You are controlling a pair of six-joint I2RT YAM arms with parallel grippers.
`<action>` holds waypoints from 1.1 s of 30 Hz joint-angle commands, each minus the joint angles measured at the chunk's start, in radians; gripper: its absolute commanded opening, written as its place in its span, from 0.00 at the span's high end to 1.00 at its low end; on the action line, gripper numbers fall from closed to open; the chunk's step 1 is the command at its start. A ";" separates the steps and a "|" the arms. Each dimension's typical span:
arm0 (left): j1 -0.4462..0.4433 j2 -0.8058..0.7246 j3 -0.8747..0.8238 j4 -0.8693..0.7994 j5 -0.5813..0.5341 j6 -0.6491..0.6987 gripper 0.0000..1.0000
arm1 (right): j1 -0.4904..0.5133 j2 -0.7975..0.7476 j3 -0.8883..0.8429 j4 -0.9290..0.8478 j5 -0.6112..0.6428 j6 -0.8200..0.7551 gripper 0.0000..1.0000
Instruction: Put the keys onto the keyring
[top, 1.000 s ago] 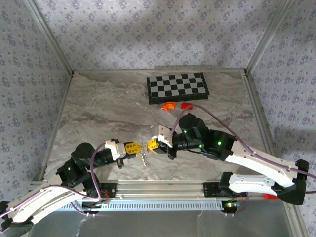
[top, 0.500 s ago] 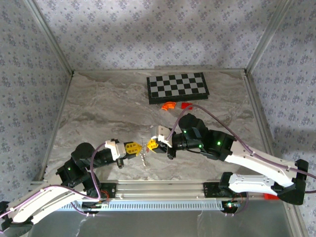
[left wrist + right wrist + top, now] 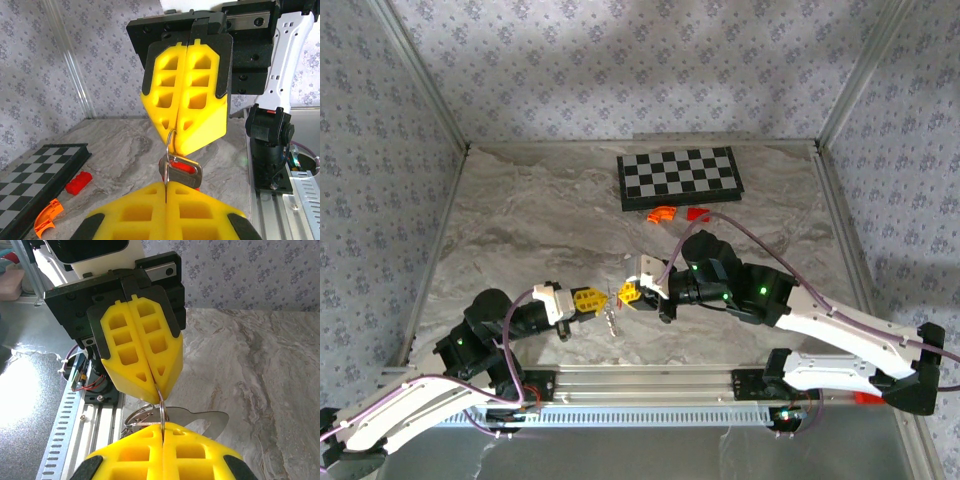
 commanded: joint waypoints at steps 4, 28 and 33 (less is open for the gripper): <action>-0.006 -0.005 0.016 0.041 0.010 0.009 1.00 | 0.009 -0.019 -0.008 0.009 0.019 -0.024 1.00; -0.006 -0.001 0.027 0.037 0.011 0.016 1.00 | 0.013 -0.013 -0.009 0.007 0.002 -0.035 1.00; -0.007 0.001 0.028 0.034 0.010 0.015 1.00 | 0.014 -0.011 -0.009 0.010 -0.009 -0.036 1.00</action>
